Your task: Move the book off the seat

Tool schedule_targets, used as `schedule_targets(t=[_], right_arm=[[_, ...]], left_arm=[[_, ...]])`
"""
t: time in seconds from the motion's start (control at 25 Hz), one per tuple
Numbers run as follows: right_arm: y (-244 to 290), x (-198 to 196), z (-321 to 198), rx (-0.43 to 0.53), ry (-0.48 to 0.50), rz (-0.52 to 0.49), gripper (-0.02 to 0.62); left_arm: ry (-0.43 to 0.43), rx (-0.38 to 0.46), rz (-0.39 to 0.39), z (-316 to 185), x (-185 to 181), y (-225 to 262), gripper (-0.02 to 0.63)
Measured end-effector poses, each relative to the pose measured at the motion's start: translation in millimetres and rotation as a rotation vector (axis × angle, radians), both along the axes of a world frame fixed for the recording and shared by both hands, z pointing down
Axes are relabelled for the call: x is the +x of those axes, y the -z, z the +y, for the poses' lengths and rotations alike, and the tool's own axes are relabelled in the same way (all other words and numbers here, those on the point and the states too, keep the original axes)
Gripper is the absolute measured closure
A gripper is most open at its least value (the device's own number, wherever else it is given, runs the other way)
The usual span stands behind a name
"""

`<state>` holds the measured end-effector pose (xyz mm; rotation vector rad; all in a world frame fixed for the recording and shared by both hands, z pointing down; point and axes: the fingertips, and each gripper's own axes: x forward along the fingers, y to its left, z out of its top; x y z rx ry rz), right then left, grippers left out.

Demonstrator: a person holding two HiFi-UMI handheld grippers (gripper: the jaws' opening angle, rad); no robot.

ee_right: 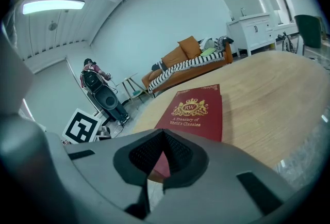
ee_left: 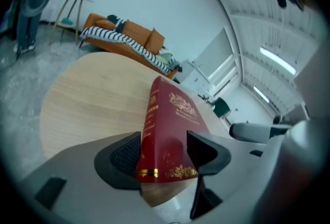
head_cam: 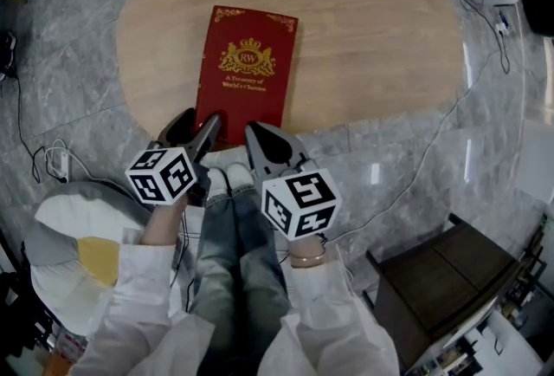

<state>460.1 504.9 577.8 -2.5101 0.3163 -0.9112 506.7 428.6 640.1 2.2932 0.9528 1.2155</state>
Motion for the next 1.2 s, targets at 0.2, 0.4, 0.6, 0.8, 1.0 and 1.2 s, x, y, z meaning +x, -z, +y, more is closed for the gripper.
schedule_targets(t=[0.2, 0.4, 0.6, 0.8, 1.0, 1.2], right_arm=[[1, -3, 1, 0.001, 0.002, -0.001, 0.583], [3, -5, 1, -0.014, 0.001, -0.004, 0.583], [12, -2, -2, -0.032, 0.001, -0.002, 0.584], [37, 3, -4, -0.053, 0.004, 0.027, 0.583], [78, 2, -4, -0.065, 0.005, 0.052, 0.584], [123, 4, -8, -0.093, 0.020, 0.077, 0.584]], left_arm=[[-0.014, -0.001, 0.011, 2, -7, 0, 0.327], [-0.010, -0.004, 0.047, -3, -5, 11, 0.327], [-0.048, 0.000, 0.099, -1, -4, 31, 0.327], [-0.051, 0.024, 0.111, -4, -9, 53, 0.418], [-0.034, 0.085, 0.154, -12, -10, 96, 0.527], [-0.050, 0.074, 0.211, -9, -4, 156, 0.580]])
